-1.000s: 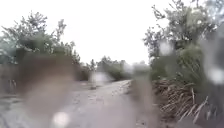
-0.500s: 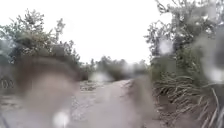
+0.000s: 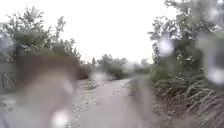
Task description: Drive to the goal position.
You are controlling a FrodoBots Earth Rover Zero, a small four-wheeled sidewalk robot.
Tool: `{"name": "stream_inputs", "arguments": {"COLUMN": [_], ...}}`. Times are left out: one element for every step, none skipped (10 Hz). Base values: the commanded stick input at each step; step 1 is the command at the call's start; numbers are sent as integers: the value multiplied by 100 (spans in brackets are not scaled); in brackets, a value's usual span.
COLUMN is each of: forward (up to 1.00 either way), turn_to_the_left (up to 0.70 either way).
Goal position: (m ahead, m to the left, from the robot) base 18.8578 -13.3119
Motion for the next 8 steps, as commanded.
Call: {"name": "stream_inputs", "arguments": {"forward": [45,45,45,45,45,45,45,45], "turn_to_the_left": [0,0,0,0,0,0,0,0]}}
